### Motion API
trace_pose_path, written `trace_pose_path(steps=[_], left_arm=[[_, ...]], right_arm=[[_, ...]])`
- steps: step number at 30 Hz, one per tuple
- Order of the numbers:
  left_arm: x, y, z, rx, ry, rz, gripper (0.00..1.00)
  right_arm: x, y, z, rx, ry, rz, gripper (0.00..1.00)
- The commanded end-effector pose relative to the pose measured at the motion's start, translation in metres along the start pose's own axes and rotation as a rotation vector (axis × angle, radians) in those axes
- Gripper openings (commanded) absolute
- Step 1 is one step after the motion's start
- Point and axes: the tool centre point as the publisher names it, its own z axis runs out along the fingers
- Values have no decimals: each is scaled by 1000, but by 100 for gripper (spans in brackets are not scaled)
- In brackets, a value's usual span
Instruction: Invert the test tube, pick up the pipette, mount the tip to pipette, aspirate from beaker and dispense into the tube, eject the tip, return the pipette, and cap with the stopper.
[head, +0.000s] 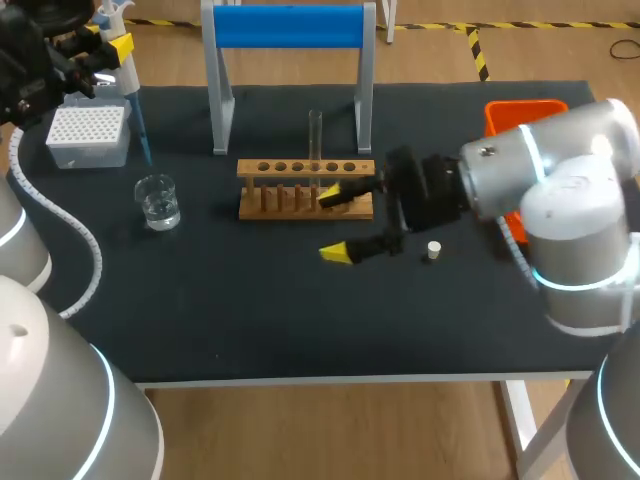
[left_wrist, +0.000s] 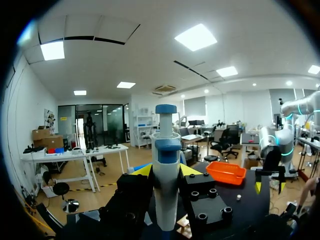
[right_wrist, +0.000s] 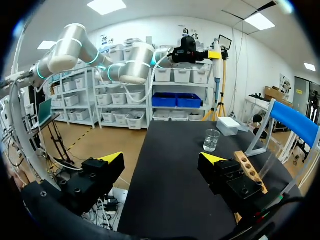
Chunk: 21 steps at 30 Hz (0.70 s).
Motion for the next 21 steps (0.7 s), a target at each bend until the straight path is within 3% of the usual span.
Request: trace_pose_path(steps=[1,15,21], left_arm=[[0,0,1,3,-1,1,0],[0,0,1,3,-1,1,0],[0,0,1,3,-1,1,0]], right_arm=[[-1,7,63,51,-43,-2,100],[-15,4,101,148,-258,30,100],[-24,0,110,119,-315,78,100]])
